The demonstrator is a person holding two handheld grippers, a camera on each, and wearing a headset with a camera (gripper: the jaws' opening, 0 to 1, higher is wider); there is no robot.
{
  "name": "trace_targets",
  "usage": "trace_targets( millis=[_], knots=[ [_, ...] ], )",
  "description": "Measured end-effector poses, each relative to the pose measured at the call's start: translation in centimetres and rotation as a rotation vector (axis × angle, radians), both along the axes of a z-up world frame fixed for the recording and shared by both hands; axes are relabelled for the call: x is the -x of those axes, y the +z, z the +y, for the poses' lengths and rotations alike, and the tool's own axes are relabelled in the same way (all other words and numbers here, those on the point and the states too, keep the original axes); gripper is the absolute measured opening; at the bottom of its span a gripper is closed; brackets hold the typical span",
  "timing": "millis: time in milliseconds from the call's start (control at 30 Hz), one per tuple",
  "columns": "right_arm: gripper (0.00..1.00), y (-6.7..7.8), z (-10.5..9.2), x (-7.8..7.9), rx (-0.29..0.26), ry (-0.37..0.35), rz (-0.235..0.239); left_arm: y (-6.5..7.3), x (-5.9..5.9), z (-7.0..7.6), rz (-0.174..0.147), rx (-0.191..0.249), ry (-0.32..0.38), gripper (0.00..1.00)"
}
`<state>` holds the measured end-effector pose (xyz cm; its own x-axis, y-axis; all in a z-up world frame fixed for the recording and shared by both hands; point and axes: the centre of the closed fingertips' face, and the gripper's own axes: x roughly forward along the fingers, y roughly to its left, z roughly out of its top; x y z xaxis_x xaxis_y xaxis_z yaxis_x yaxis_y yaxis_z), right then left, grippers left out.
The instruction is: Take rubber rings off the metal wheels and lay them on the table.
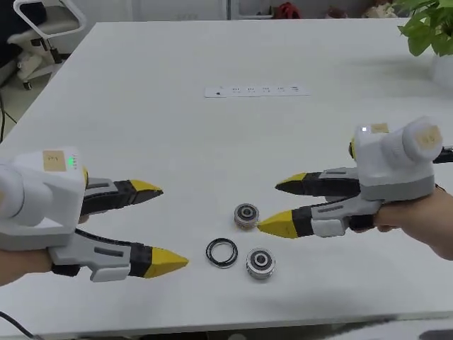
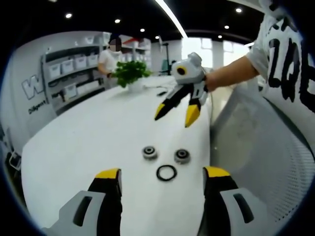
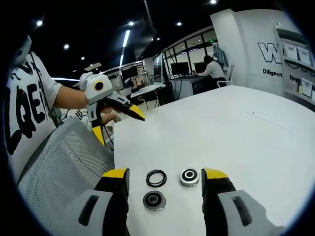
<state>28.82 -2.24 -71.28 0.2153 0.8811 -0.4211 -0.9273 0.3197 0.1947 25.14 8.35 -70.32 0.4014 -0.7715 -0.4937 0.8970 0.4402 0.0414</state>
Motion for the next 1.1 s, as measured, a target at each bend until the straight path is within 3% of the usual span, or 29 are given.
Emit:
trace_targets(
  millis=[433,767,1100],
  knots=[
    [0.71,-0.1,-3.1,0.3,0.015,-0.04,-0.054,0.1,0.1,0.2,-0.003,0.003,0.012,0.69],
    [0.82,-1.3,-5.3,0.8,0.093,-0.046,-0.12,0.3,0.1,0.7,-0.009,0.009,0.032,0.7],
    [0.85,-1.9,-6.2,1.2,0.153,-0.029,-0.161,0.4,0.3,1.1,-0.013,0.006,0.042,0.7]
  ],
)
